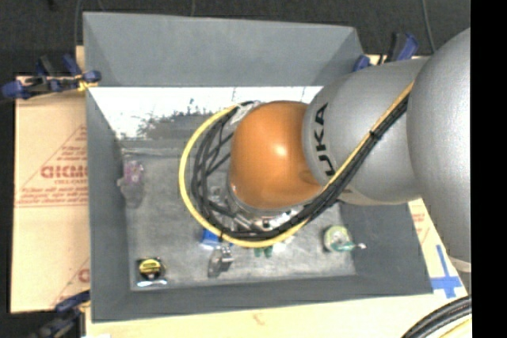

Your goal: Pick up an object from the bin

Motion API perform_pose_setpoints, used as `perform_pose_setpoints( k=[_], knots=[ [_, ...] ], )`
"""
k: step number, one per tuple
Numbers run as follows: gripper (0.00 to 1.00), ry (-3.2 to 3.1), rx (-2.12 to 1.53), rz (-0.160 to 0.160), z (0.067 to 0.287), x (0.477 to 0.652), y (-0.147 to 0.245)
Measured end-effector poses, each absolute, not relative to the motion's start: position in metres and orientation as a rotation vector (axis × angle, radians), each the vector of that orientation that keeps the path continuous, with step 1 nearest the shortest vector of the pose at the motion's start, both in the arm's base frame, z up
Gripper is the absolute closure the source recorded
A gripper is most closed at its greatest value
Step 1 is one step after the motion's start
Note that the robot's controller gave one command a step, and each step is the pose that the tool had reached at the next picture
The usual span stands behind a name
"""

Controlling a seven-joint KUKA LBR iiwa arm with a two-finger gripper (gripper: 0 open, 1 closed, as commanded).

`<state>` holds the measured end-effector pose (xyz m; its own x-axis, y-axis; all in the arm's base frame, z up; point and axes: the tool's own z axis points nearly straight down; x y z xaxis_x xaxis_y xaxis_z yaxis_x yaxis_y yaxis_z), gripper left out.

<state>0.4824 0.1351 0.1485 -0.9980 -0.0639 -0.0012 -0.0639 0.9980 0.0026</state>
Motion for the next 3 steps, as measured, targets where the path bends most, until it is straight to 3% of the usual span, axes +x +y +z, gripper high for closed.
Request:
perform_pose_setpoints(
  k=[1,2,3],
  knots=[
    [0.0,3.135,0.001,0.005,0.082,0.511,0.106],
    [1.0,3.139,0.011,0.006,0.082,0.511,0.105],
    [1.0,3.131,0.07,0.006,0.221,0.504,0.1]
  ],
)
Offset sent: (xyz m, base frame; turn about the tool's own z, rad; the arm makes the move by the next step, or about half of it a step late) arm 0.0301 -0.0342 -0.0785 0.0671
